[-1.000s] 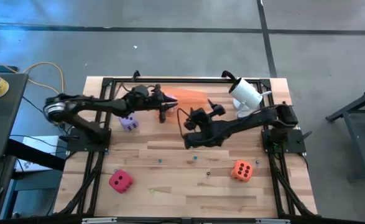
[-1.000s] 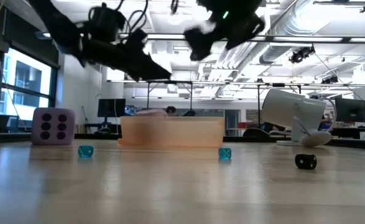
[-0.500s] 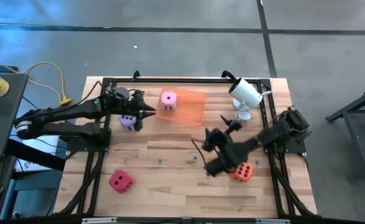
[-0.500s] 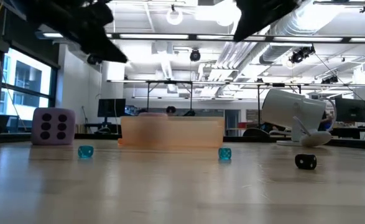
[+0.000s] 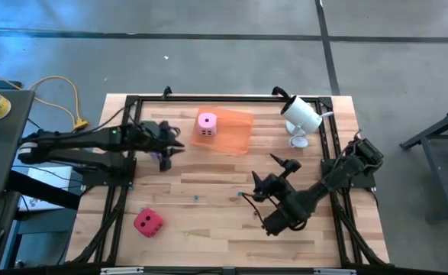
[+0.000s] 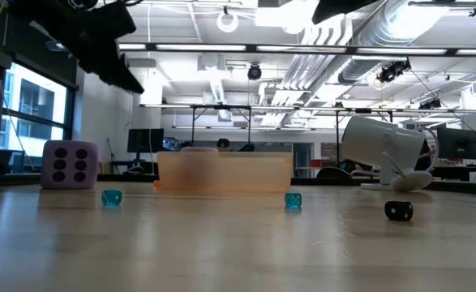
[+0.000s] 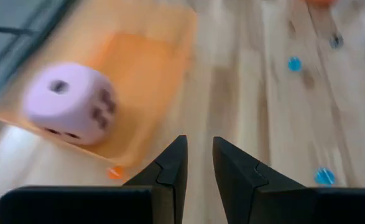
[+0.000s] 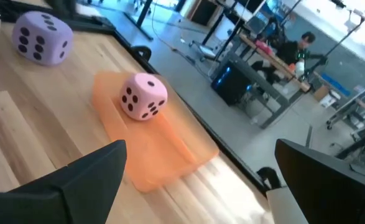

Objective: Pick & Place Dice
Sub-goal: Put the small blue die into the orange bin

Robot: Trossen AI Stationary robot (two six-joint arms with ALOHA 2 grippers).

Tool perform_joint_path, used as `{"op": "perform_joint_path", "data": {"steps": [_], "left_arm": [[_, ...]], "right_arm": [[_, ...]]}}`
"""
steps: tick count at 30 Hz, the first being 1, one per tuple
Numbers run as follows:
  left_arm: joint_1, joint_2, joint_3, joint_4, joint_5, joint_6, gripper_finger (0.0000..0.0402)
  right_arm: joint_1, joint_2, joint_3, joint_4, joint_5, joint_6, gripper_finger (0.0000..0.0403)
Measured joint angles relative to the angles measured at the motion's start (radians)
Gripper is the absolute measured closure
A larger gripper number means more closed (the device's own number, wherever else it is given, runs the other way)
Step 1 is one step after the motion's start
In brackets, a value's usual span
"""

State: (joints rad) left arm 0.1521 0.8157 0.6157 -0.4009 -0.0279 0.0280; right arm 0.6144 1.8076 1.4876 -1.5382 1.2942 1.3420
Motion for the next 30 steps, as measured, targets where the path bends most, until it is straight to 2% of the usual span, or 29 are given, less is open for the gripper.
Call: {"op": "perform_joint_path", "data": {"steps": [5,8,14,17,20,22,26,30], "left_arm": [[-0.127,0.117,-0.008,0.0,0.047,0.001,0.033],[-0.217,0.196,-0.009,0.02,0.079,0.037,0.033],[-0.368,0.361,-0.009,0.129,0.076,0.097,0.033],[-0.414,0.425,-0.009,0.243,0.059,0.033,0.033],[-0.459,0.472,-0.009,0.333,-0.004,-0.045,0.0326],[-0.49,0.503,-0.009,0.341,-0.064,-0.08,0.0315],[-0.546,0.531,-0.01,0.381,-0.077,-0.124,0.0275],[-0.606,0.529,-0.01,0.398,-0.148,-0.123,0.0237]], "right_arm": [[0.001,0.0,0.0,0.028,-0.04,-0.001,0.0004],[0.001,0.0,0.0,0.035,-0.036,-0.001,0.0004],[0.001,0.0,0.0,0.039,0.012,-0.003,0.0004],[0.001,0.0,0.0,0.056,0.012,-0.003,0.0004],[0.002,0.0,0.0,0.083,-0.003,-0.003,0.0004],[0.007,0.0,0.0,0.098,-0.028,-0.003,0.0004],[0.018,0.0,0.0,0.137,-0.07,-0.003,0.0004],[0.035,0.0,0.0,0.212,-0.07,-0.012,0.0004]]}}
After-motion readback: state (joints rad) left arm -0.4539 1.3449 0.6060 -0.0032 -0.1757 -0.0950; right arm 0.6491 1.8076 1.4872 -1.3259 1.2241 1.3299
